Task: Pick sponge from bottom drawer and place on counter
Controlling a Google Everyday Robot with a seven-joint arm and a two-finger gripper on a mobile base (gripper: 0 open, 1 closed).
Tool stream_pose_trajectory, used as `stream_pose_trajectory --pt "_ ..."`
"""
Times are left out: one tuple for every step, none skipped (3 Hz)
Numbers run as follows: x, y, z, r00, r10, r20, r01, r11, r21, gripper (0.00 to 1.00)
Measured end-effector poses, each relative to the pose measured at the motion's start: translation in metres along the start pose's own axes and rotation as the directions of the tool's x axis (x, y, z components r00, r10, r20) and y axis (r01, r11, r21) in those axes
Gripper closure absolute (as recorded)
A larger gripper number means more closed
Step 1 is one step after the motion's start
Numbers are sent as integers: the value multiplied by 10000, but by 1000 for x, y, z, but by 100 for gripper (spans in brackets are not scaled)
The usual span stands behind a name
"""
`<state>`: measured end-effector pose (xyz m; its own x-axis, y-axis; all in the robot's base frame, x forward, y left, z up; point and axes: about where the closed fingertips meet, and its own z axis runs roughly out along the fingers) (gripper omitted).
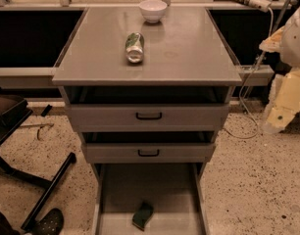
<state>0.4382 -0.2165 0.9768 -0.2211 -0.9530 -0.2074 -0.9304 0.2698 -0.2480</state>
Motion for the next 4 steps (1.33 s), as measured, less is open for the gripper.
stream_pose_trajectory --pt "0 0 0 10000 0 0 0 10000 0 0" --pt "1 1 3 9998 84 -159 -81 9997 231 0" --pt "4 12 38 9978 621 -246 -615 9978 265 0" --pt "-2 42 114 9939 1055 307 -1043 9939 -361 0"
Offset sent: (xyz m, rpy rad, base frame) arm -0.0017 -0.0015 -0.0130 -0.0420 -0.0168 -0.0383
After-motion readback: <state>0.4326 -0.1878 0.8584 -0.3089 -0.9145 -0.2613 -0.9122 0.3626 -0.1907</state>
